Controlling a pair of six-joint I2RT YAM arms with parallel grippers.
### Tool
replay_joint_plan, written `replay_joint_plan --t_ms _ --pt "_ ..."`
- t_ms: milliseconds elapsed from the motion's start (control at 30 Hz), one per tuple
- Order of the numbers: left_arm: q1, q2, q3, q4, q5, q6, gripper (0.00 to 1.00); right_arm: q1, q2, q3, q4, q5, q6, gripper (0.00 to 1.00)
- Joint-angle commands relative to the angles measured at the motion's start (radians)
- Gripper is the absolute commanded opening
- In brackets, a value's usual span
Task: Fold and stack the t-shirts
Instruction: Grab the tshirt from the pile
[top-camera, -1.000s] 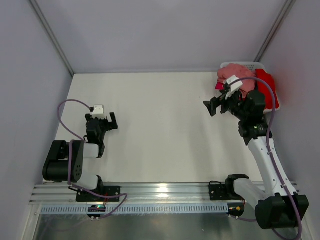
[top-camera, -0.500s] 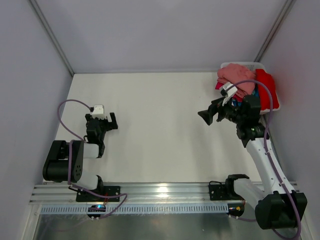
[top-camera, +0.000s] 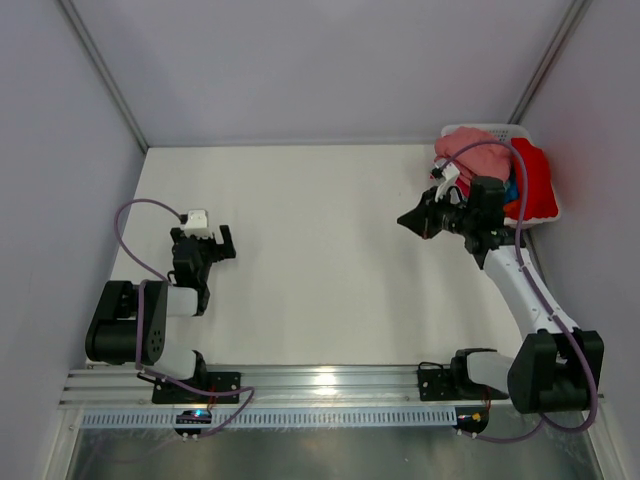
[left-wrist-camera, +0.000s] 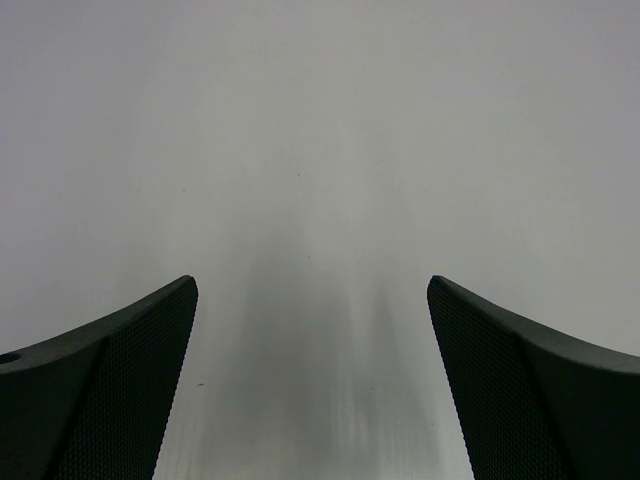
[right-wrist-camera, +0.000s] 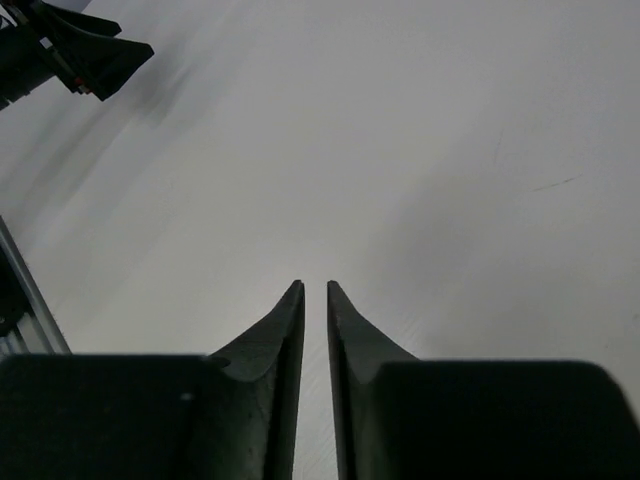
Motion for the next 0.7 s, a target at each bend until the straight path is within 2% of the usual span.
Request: replay_joint_plan --t_ms 0,100,200,233,267,300,367,500,533,567,600,633,667 --pt "0.005 -0.002 0.002 0.066 -0.017 -0.003 0.99 -0.001 0.01 0.017 0.046 -0.006 0.047 0.24" --pt "0.005 -0.002 0.002 0.067 -0.016 -0.003 0.99 -0.003 0.011 0.029 0.019 0.043 0.034 0.99" --pt "0.005 -0.002 0.002 0.067 -0.017 -0.003 0.99 -0.004 0.069 0.137 -0.157 -0.017 -0.064 0.99" --pt "0.005 -0.002 0.002 0.067 -0.017 -0.004 0.99 -0.015 0.08 0.144 -0.167 -0.057 -0.072 0.92" --pt "0.005 -0.001 0.002 0.067 -0.017 -0.003 0.99 -0.017 0.086 0.141 -0.167 -0.102 -0.08 0.78" --pt "0.007 -0.002 0.002 0.066 -0.019 -0.003 0.99 -0.017 0.094 0.136 -0.167 -0.127 -0.083 0.51" --pt "0.005 -0.002 0.002 0.067 -0.017 -0.004 0.99 -0.015 0.095 0.126 -0.156 -0.149 -0.092 0.03" --pt "0.005 -0.002 0.0 0.067 -0.019 -0.004 0.99 -0.015 0.066 0.092 -0.112 -0.143 -0.088 0.04" --pt "0.005 -0.002 0.0 0.069 -0.019 -0.003 0.99 -0.017 0.057 0.093 -0.12 -0.143 -0.109 0.4" --pt "0.005 -0.002 -0.001 0.07 -0.017 -0.001 0.99 -0.015 0.054 0.092 -0.124 -0.143 -0.112 0.69" --pt "0.005 -0.002 0.0 0.067 -0.016 -0.003 0.99 -0.017 0.05 0.092 -0.129 -0.146 -0.117 0.89" --pt "0.005 -0.002 0.0 0.069 -0.016 -0.001 0.99 -0.015 0.04 0.092 -0.133 -0.152 -0.126 0.99" --pt "0.005 -0.004 0.0 0.07 -0.017 -0.003 0.99 -0.017 0.036 0.084 -0.126 -0.155 -0.129 0.99"
